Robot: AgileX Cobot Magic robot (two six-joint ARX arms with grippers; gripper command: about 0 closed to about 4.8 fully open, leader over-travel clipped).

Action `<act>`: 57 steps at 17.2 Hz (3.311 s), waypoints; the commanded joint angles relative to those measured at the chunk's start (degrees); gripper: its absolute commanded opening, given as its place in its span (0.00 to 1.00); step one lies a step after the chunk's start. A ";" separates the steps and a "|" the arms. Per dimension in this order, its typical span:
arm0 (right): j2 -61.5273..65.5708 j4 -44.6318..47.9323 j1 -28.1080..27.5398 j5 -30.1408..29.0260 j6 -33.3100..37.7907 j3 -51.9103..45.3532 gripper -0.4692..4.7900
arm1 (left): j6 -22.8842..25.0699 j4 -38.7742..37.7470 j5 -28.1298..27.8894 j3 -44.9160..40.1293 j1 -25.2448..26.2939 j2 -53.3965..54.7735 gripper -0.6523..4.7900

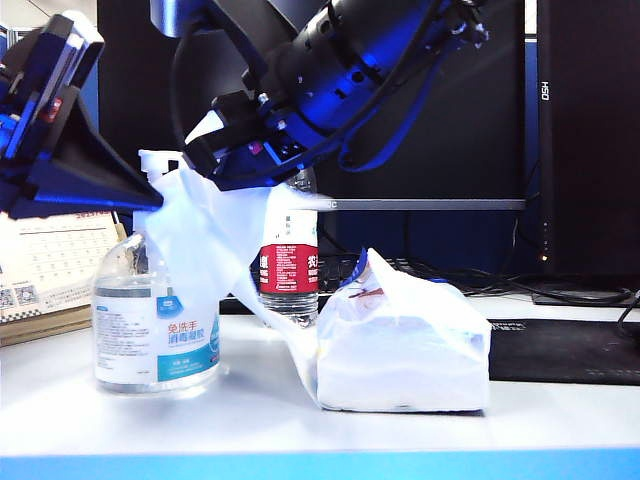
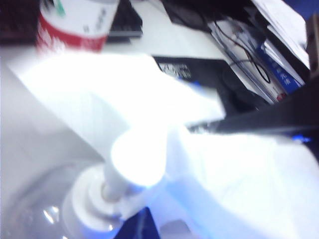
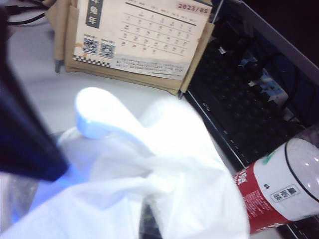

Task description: Pull out a tissue from the tissue dispenser, then press the switch of the alcohol sanitizer bottle to drop some sanitizer on the paper tissue, and finally place the treated tissue on the table.

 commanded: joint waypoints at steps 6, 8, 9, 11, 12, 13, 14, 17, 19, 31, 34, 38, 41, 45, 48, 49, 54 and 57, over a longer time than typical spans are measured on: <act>-0.24 1.22 -0.74 -0.15 0.26 0.17 0.08 | -2.23 7.76 2.64 1.84 0.02 -0.83 0.11; -0.24 2.01 -1.25 -1.03 0.26 0.17 0.08 | -2.21 8.20 0.52 2.23 0.04 -0.83 0.11; -0.20 2.21 -1.31 -2.08 0.26 0.17 0.08 | -2.16 8.17 -0.07 2.23 0.04 -0.81 0.11; -0.20 2.84 -1.40 -2.12 0.26 0.17 0.08 | -1.51 8.20 -1.68 2.23 0.04 -0.81 0.11; -0.20 3.17 -1.40 -2.12 0.26 0.17 0.08 | -0.87 8.20 -3.98 2.23 0.04 -0.81 0.11; -0.20 3.26 -1.40 -2.45 0.28 0.17 0.08 | -0.87 8.28 -4.07 2.23 0.04 -0.74 0.11; -0.20 3.23 -1.40 -2.56 0.28 0.17 0.08 | -0.87 7.96 -4.09 2.21 0.04 -0.70 0.11; -0.20 3.19 -1.40 -2.73 0.28 0.17 0.08 | -0.63 7.69 -4.35 2.19 0.04 -0.15 0.11; -0.20 3.15 -1.40 -2.73 0.31 0.17 0.08 | -0.48 7.56 -4.92 2.19 0.04 0.46 0.11; -0.20 2.19 -1.40 -2.71 0.28 0.17 0.08 | -1.84 8.68 -0.96 2.23 0.00 0.39 0.11; -0.20 2.08 -1.42 -2.71 0.28 0.17 0.08 | -4.04 9.90 1.57 2.23 0.00 0.31 0.11; -0.17 2.47 -1.44 -2.71 0.28 0.17 0.08 | -4.20 8.15 1.77 2.19 -0.02 0.31 0.11; -0.17 3.69 -1.62 -2.71 0.28 0.17 0.08 | -3.87 6.10 1.77 2.16 -0.02 0.33 0.11; 0.17 3.93 -2.34 -2.73 0.31 0.17 0.08 | -2.36 3.19 1.70 1.97 -0.02 0.42 0.11; 0.20 3.98 -2.36 -2.73 0.31 0.17 0.08 | -1.70 2.49 1.22 0.98 -0.02 0.48 0.11; 0.20 4.00 -2.38 -2.75 0.31 0.17 0.08 | -1.70 2.38 1.11 0.52 -0.02 0.59 0.11; 0.20 3.98 -2.36 -4.26 1.81 0.17 0.08 | -1.55 3.63 1.11 -1.88 -0.04 2.43 0.11; 0.20 3.82 -2.36 -4.66 1.81 0.15 0.08 | -1.57 5.57 1.18 -2.54 0.00 3.96 0.11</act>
